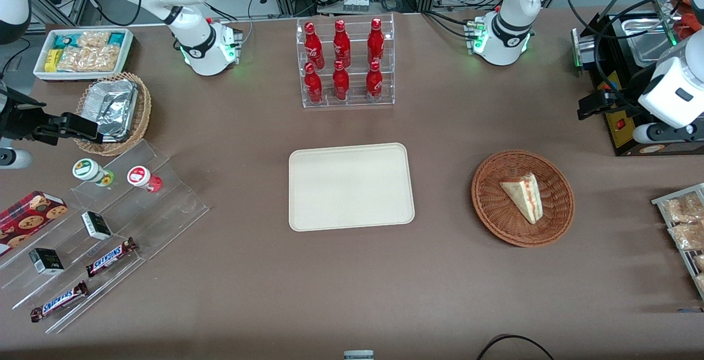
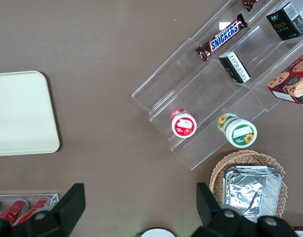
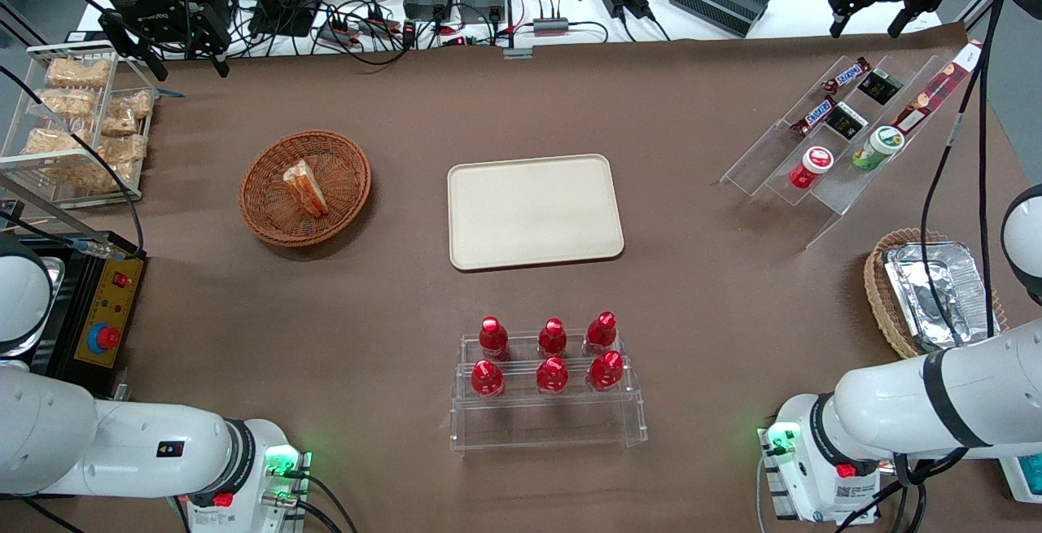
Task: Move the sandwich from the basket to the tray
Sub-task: 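Move the left gripper over the sandwich in the wicker basket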
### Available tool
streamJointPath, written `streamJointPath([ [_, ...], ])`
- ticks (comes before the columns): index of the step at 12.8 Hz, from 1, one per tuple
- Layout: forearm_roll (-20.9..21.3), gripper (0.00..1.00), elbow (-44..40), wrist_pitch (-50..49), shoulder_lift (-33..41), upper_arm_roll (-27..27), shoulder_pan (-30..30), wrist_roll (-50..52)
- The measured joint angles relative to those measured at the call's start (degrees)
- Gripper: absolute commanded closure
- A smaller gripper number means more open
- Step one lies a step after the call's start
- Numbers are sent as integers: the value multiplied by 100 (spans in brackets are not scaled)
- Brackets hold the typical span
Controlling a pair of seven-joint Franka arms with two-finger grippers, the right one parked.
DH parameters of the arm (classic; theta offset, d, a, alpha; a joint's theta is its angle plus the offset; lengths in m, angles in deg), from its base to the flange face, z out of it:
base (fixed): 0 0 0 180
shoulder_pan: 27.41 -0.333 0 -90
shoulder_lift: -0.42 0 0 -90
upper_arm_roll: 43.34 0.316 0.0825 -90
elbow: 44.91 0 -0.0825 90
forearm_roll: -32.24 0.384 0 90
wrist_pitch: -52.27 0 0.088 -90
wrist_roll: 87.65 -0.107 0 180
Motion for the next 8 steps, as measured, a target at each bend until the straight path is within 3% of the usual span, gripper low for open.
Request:
streamJointPath([
  [8,-1,0,243,508,-217,17,-1,0],
])
